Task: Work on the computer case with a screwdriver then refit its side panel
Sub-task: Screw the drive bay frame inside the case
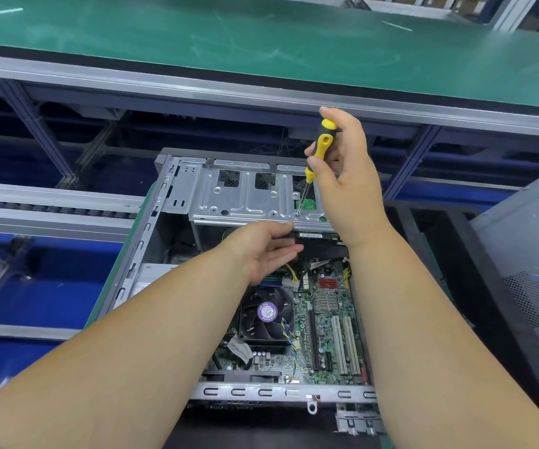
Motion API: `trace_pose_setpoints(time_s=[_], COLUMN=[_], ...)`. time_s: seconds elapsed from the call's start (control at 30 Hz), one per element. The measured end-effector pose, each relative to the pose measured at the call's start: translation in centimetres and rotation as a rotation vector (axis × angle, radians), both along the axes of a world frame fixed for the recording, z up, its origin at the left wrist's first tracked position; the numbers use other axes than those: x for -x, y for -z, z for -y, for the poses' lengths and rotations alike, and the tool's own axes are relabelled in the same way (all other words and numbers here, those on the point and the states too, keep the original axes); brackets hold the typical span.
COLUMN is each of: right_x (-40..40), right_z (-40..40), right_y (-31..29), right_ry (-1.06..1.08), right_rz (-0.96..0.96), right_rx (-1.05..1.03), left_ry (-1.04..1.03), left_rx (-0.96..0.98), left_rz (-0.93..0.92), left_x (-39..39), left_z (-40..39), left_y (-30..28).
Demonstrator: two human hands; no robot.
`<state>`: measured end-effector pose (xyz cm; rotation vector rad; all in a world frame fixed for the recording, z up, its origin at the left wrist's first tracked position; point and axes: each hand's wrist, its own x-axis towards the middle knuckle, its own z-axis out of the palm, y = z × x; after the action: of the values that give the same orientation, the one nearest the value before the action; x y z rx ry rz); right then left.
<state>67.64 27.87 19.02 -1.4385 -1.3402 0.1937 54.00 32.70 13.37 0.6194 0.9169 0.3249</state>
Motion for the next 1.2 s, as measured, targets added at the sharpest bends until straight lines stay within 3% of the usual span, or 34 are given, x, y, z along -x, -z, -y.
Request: trace_pose_setpoints(time_s=[0.5, 0.67, 0.8, 0.97, 1.2], right_x=[0.1, 0.3, 0.2, 0.8, 1.9], right_z=[0.2, 0.0, 0.0, -0.4, -1.1], right_y=[-0.2, -0.3, -0.2, -0.5, -1.7], right_ry=[-0.018, -0.083, -0.008, 0.065, 0.108], right_rz=[0.02, -0.147, -0.179, -0.088, -0.178], right_rx=[-0.007, -0.02, -0.041, -0.023, 0.122], left_ry=[-0.019, -0.012, -0.015, -0.014, -0.015], left_rx=[0.005, -0.001, -0.012, -0.019, -0.009], left_rz=[0.015, 0.023, 0.024, 0.026, 0.04], left_x=[0.0, 0.0, 0.0, -0.1, 0.0], left_z=[-0.1, 0.0, 0.0, 0.0, -0.1], left_y=[0.1, 0.1, 0.1, 0.2, 0.3])
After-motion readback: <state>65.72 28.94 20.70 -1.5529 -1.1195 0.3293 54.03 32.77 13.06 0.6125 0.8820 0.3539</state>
